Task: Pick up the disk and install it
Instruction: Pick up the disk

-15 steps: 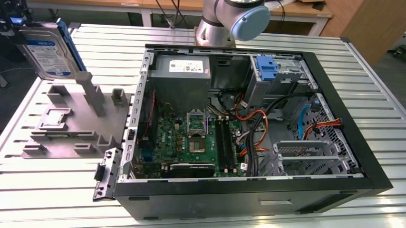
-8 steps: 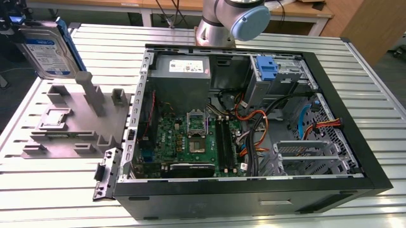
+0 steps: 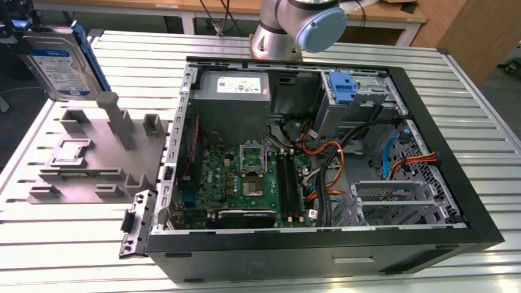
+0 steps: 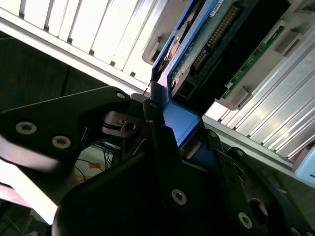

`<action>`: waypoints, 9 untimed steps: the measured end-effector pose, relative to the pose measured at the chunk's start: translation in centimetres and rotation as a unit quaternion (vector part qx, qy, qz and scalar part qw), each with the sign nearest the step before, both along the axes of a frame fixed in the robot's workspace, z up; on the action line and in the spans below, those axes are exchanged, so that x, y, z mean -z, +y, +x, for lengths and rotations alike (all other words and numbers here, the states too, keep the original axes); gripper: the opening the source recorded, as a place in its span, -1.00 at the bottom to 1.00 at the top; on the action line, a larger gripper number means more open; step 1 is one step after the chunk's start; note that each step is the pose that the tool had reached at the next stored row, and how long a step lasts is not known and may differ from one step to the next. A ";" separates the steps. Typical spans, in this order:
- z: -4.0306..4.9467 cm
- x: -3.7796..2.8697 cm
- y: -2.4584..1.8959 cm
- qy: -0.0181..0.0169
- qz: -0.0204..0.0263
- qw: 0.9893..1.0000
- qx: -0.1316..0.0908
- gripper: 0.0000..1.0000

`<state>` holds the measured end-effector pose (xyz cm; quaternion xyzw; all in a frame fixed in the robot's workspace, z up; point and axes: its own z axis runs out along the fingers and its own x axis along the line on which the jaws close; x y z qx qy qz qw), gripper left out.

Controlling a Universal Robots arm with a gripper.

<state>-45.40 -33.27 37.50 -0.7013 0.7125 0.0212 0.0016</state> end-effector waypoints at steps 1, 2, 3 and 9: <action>0.00 -0.02 0.00 0.000 0.000 1.000 0.000 -0.26; 0.00 -0.04 0.00 0.000 0.000 1.000 0.000 -0.26; 0.00 -0.05 0.00 0.000 0.000 1.000 0.000 -0.26; 0.00 -0.11 0.00 0.000 0.000 1.000 0.000 -0.26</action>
